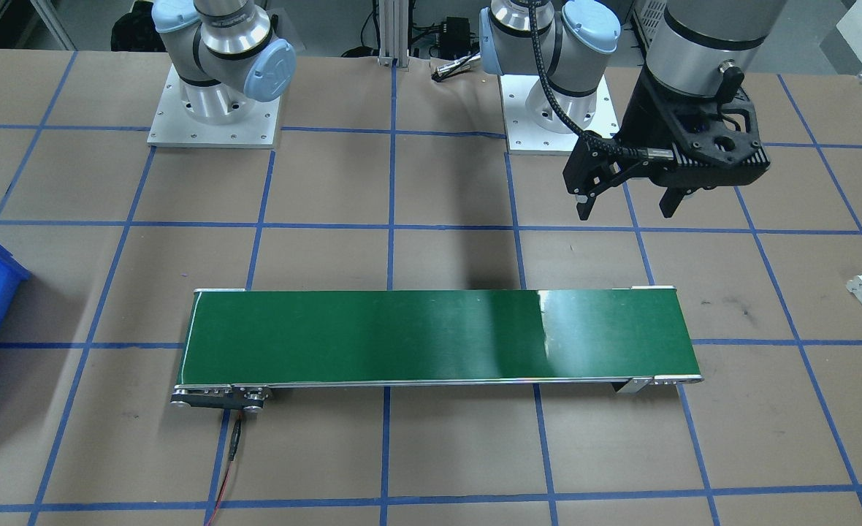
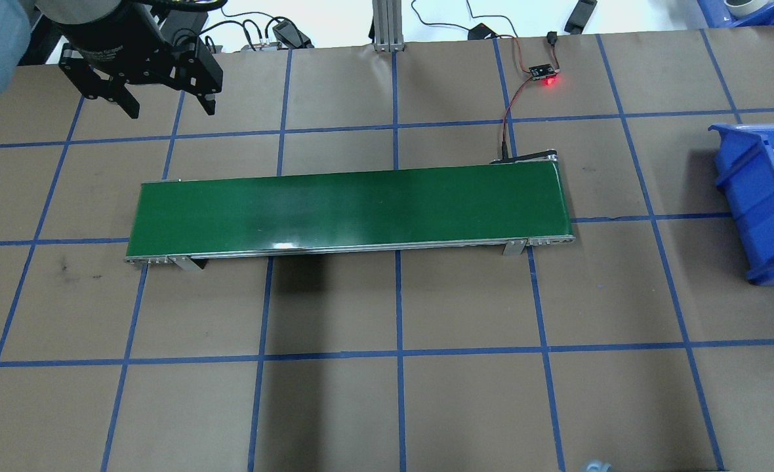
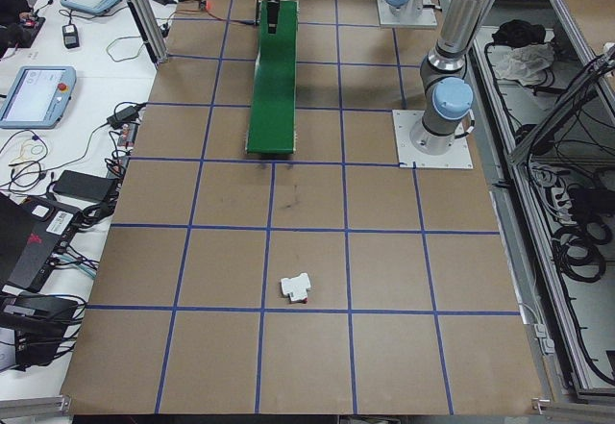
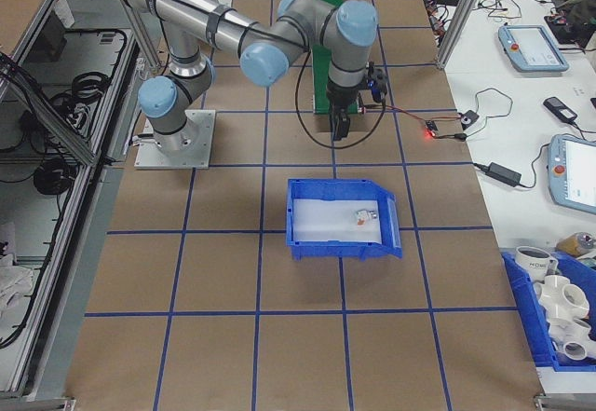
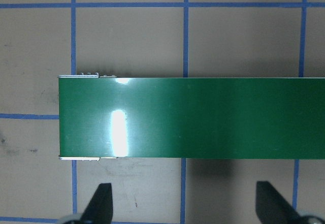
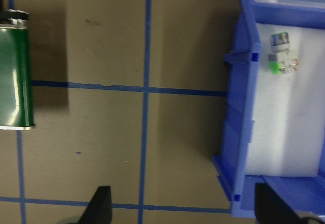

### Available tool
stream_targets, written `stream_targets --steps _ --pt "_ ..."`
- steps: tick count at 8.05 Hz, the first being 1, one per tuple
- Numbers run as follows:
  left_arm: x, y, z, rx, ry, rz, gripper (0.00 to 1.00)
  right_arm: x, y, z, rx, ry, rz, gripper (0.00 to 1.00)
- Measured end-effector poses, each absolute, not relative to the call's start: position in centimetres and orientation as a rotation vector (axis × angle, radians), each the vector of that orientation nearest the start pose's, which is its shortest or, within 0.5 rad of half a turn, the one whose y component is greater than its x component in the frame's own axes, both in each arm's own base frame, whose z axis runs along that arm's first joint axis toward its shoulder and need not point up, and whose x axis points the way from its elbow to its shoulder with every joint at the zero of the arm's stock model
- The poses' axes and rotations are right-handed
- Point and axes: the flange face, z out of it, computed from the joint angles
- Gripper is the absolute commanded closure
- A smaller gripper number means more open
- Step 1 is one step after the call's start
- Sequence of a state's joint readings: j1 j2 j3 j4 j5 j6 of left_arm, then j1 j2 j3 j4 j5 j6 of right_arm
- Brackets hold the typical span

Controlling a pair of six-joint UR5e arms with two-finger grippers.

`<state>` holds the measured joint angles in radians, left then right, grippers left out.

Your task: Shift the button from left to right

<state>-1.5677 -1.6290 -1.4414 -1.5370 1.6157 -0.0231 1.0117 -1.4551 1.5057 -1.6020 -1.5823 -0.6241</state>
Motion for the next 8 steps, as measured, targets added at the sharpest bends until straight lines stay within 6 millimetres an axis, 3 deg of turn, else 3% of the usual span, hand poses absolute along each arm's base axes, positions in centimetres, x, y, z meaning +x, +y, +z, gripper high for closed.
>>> stream_targets --steps 2,5,7,8 --pt "-12.7 -52.6 52.7 -0.04 3.094 -0.166 0.0 -6.0 -52.5 50.1 -0.116 3.163 -0.041 0.0" --pt "-12.7 -52.6 52.8 -0.039 3.094 -0.167 0.0 7.5 -50.0 52.5 -0.209 3.142 -0.075 0.0" --pt "-12.7 -52.6 52.7 -0.039 3.093 -0.167 0.0 15.1 -48.0 52.7 -0.234 3.132 -0.079 0.0" --pt "-12.7 -52.6 52.7 -0.039 3.093 -0.167 0.0 16.9 -47.6 52.6 -0.255 3.13 -0.079 0.0"
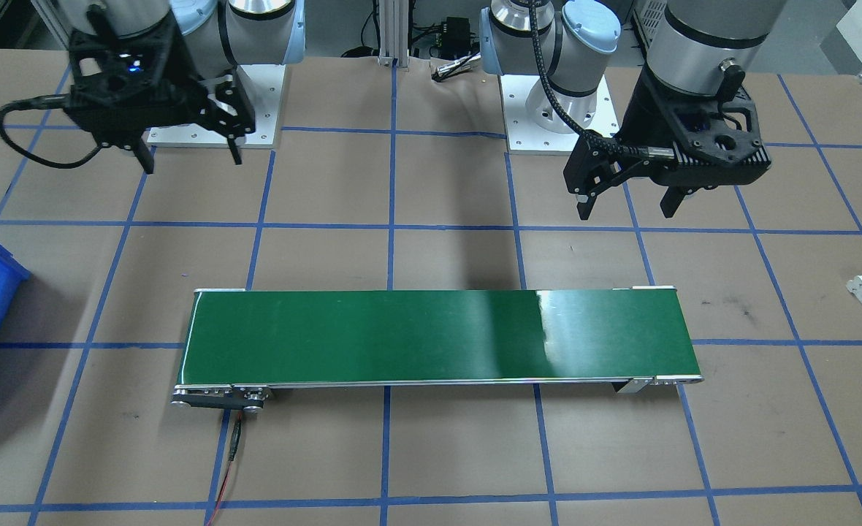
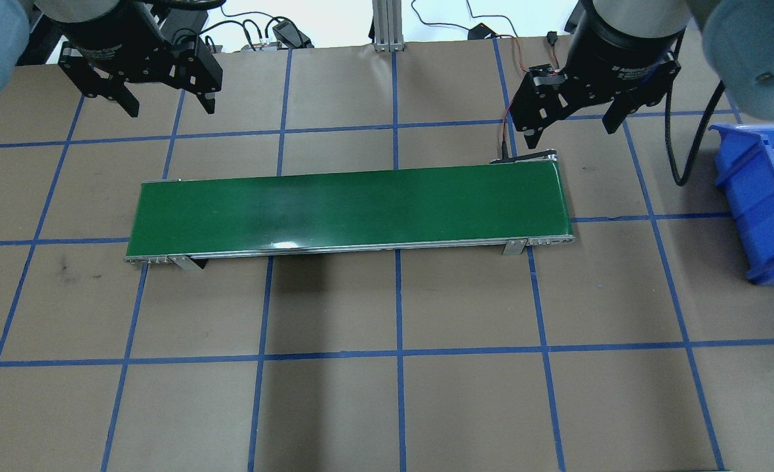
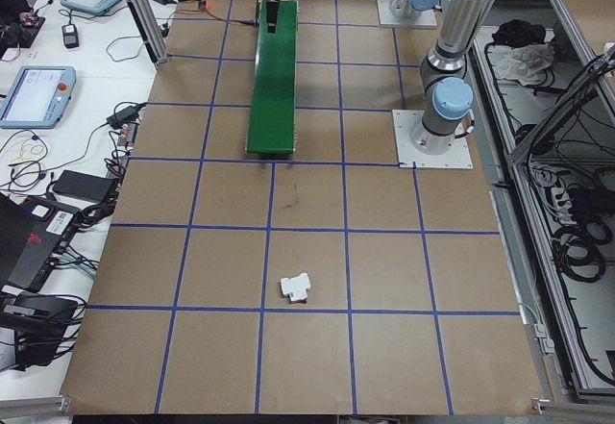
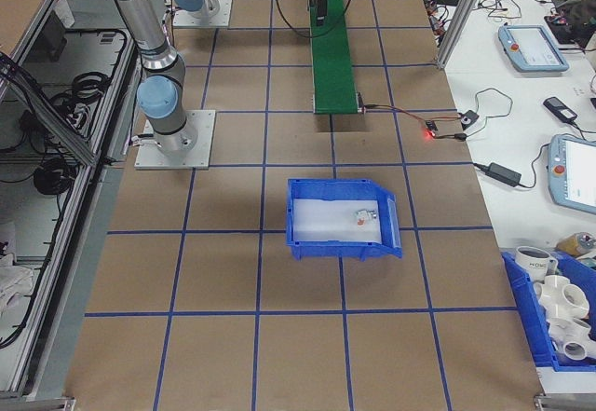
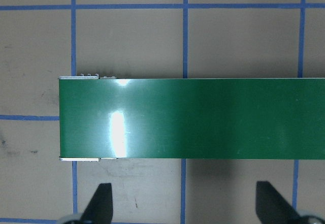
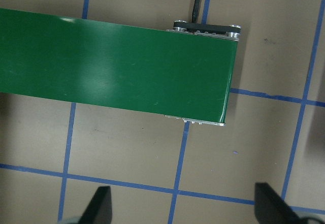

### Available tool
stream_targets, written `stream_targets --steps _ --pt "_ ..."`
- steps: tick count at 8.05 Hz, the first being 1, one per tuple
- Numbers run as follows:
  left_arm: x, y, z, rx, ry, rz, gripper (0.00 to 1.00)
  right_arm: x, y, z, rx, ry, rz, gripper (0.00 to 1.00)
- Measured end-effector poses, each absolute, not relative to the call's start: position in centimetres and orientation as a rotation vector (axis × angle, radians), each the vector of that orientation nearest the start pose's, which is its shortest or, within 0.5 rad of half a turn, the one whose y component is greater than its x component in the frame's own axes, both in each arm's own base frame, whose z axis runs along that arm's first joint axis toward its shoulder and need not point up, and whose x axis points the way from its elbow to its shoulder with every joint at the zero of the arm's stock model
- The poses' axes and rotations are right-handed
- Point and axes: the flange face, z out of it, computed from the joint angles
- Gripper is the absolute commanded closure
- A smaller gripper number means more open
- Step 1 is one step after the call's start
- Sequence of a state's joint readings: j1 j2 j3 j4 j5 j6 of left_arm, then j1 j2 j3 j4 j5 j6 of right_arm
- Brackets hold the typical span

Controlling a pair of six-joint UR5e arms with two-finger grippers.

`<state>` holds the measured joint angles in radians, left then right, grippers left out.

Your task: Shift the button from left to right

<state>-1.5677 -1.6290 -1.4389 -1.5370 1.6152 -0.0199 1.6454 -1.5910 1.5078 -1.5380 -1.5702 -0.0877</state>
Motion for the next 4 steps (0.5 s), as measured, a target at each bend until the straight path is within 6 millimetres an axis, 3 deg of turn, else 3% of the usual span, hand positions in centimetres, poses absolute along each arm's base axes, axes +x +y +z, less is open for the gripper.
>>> stream_targets --steps 4 --pt "-12.73 -52.59 52.82 -0.039 3.094 -0.17 0.0 17.98 -47.72 52.38 -0.272 3.143 -0.109 0.0"
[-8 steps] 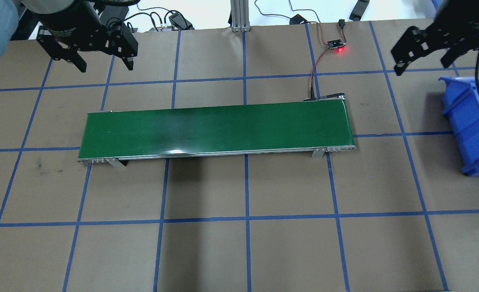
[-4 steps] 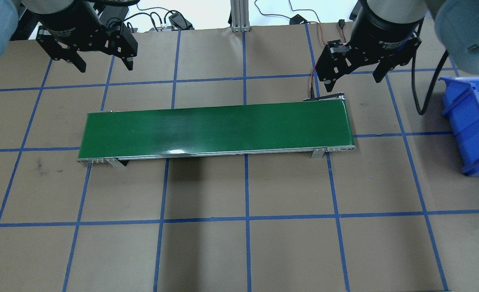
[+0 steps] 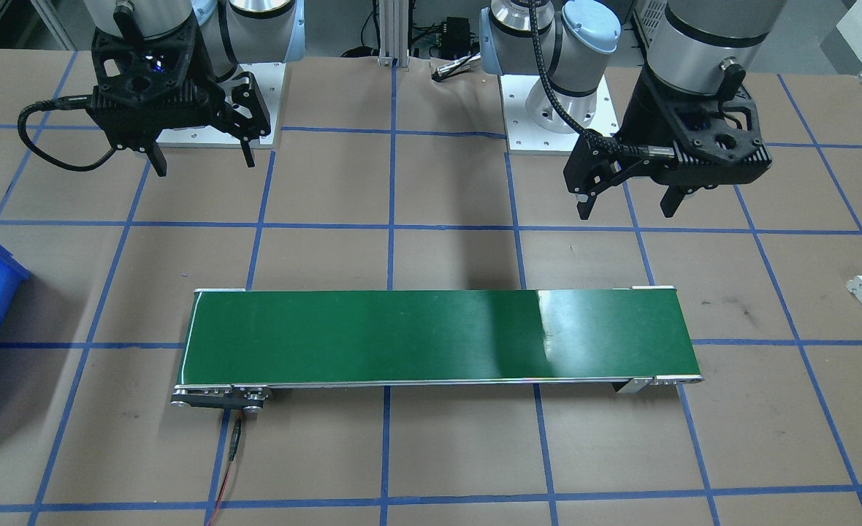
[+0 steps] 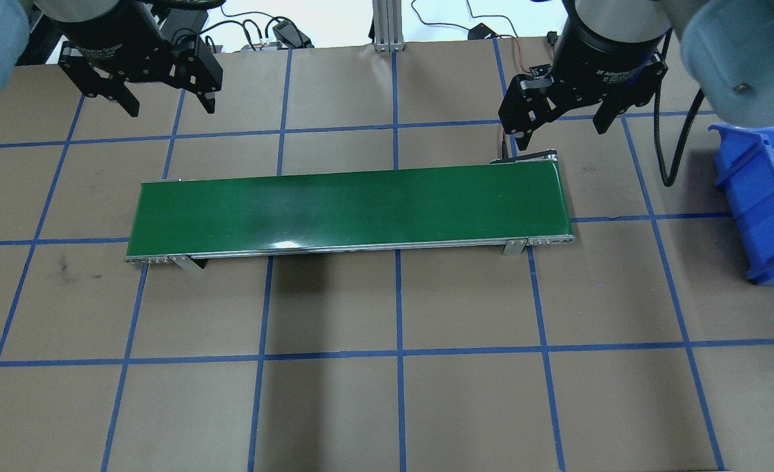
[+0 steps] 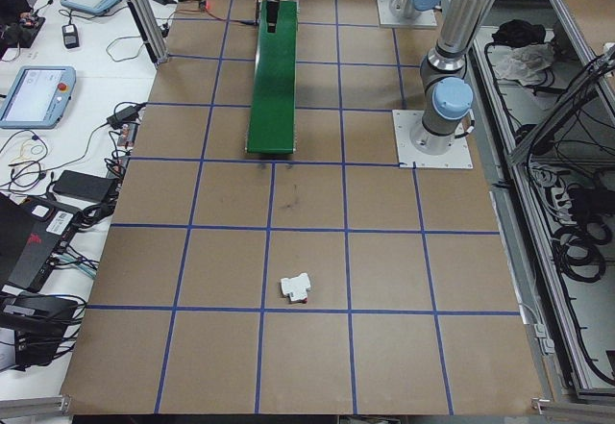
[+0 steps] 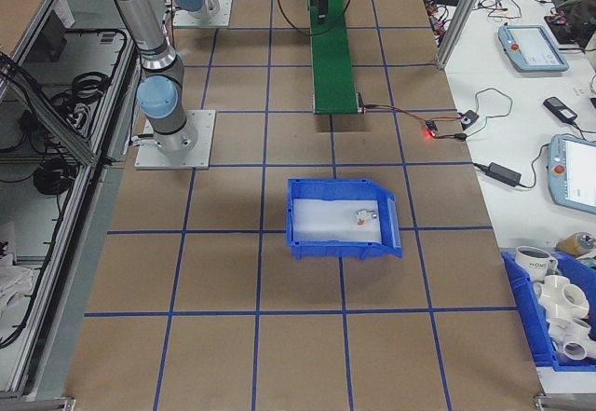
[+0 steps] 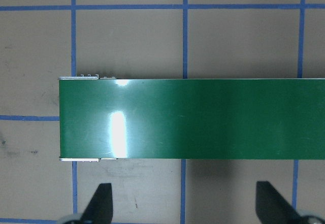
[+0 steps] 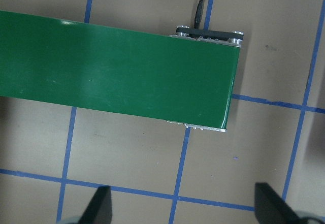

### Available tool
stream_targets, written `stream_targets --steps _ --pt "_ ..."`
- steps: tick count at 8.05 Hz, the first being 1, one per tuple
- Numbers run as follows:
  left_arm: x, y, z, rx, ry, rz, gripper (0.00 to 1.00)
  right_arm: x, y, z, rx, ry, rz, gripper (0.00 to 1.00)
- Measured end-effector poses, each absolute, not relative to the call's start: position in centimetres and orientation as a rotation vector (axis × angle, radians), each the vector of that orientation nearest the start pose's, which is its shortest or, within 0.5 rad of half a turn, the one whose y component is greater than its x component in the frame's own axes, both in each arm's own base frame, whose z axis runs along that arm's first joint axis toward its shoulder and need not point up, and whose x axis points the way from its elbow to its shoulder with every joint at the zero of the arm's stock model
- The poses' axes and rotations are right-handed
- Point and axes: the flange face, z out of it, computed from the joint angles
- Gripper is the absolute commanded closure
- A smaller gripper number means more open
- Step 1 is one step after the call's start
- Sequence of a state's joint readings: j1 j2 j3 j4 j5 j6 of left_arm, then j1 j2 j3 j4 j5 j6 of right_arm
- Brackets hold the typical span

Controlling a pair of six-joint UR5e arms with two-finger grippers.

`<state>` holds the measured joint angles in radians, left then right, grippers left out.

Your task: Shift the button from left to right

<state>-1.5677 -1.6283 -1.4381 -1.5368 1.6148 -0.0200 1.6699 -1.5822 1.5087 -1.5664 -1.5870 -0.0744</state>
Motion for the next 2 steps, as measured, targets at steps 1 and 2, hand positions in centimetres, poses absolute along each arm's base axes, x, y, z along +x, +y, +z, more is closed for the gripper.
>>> stream_targets --steps 1,2 --pt "-12.73 -52.57 52.85 -0.039 3.093 -0.17 0.0 18.04 -48.11 52.37 -0.273 3.141 -0.138 0.0" --pt "-12.72 -52.57 52.87 -0.039 3.093 -0.171 0.0 18.12 -48.32 52.36 -0.273 3.136 -0.154 0.0"
